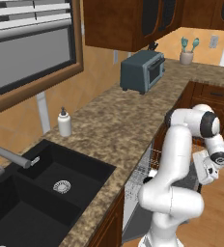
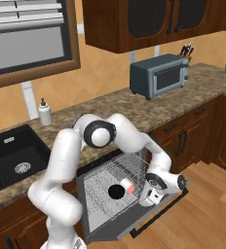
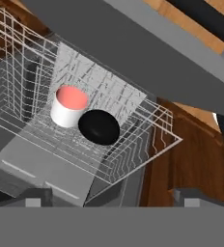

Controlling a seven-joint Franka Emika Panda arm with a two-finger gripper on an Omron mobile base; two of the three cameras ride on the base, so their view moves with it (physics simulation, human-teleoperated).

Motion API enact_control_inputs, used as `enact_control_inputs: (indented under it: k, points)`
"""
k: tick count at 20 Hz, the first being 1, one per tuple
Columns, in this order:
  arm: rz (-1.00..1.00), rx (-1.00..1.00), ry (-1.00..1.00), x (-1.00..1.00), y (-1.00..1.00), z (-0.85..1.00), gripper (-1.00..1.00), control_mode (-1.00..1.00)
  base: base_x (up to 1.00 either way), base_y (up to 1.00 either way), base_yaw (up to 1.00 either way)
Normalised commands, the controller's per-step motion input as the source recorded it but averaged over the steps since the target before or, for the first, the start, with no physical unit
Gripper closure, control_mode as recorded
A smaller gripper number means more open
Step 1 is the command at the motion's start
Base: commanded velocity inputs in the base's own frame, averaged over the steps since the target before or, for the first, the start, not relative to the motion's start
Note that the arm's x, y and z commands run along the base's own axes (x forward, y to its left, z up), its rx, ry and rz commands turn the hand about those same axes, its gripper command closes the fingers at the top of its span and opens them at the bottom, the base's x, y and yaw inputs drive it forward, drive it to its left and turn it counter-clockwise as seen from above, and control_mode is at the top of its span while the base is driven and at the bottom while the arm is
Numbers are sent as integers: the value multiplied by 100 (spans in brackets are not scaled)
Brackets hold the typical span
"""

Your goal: Pick up the cup and bowl from the counter, place them in the dishwasher, and close the dishwasher door.

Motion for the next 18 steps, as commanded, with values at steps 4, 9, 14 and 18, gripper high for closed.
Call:
enact_control_inputs:
  k: [4, 9, 14, 18]
  points:
    - [-2, 22, 5, -1, -100, -81, -100, -100, 0, 0, 0]
    - [-3, 22, 0, -11, -100, -99, -100, -100, 0, 0, 0]
    - [-2, 19, 0, -6, -94, -100, -100, -100, 0, 0, 0]
    - [-1, 15, 0, 4, -53, -100, -100, -100, 0, 0, 0]
